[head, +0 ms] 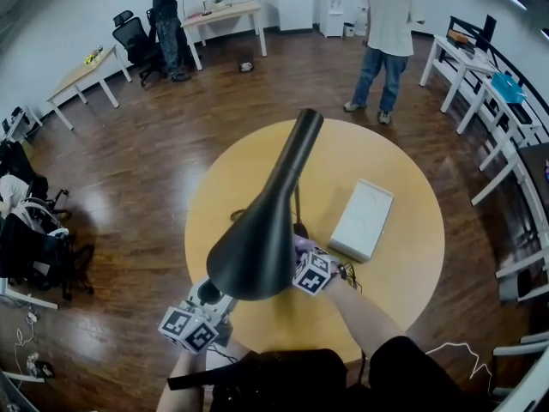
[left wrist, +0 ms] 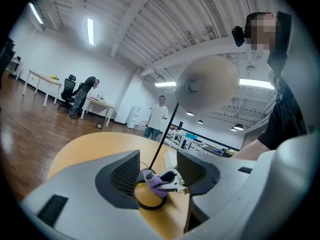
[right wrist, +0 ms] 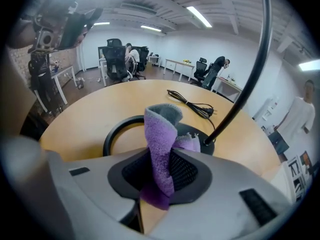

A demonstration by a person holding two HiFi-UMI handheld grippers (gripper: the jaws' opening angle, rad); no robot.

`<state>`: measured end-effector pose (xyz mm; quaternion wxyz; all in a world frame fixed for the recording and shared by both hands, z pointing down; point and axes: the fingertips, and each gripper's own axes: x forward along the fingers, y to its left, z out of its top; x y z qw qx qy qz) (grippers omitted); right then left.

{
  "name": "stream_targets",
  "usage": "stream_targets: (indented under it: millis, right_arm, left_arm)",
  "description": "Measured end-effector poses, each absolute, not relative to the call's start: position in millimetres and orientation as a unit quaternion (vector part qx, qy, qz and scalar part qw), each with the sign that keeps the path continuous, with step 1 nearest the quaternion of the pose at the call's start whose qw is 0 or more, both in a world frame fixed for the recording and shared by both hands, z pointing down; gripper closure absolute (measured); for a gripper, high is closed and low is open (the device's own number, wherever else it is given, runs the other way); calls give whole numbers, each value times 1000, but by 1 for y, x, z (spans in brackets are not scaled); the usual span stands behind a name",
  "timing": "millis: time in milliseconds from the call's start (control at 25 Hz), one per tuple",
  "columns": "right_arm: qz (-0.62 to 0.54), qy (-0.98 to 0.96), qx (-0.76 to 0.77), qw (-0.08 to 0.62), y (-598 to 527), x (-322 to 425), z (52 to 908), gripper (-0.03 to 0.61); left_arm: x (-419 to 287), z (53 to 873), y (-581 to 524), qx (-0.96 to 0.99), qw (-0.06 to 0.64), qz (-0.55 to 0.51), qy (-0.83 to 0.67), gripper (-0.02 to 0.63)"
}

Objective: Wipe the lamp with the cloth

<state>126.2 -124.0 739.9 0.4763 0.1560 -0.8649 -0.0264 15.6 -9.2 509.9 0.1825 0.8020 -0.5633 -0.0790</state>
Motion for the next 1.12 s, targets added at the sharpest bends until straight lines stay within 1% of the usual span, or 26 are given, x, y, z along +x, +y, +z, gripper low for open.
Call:
stream_targets:
  millis: [240,440,520,640,760,840,1000,1040,1120]
  right_arm:
    - [86,-880,204,421,-112,147,759,485]
    - [105,-886,210,399,-78,150,746,485]
    - [114,-882,215,404,-68,157,750,485]
    - [108,-872,207,430,-49,162,763,485]
    - [106,-861,207,452,-45,160,764,485]
    - [119,-858,220,449,-41,157,756,485]
    - [166,-865,286,378,-35,157,724,485]
    - [182,-865,313,347,-36,159,713,485]
    - [208,-874,356,259,-36,149,671,485]
  left_arm:
    - [-4,513,-11,809,183,-77,-553,385]
    - [3,508,-18,824,177,-77,-533,385]
    - [12,508,-23,830,172,-72,-526,385]
    - [19,515,-23,835,171,-70,-519,384]
    - [10,518,-26,839,170,-91,-509,385]
    - [-1,521,-25,845,176,-105,-494,385]
    - [-16,519,-31,868,178,-116,-449,383]
    - [-20,513,-32,875,172,-119,-437,385]
    - [-31,499,-35,889,157,-123,-412,385]
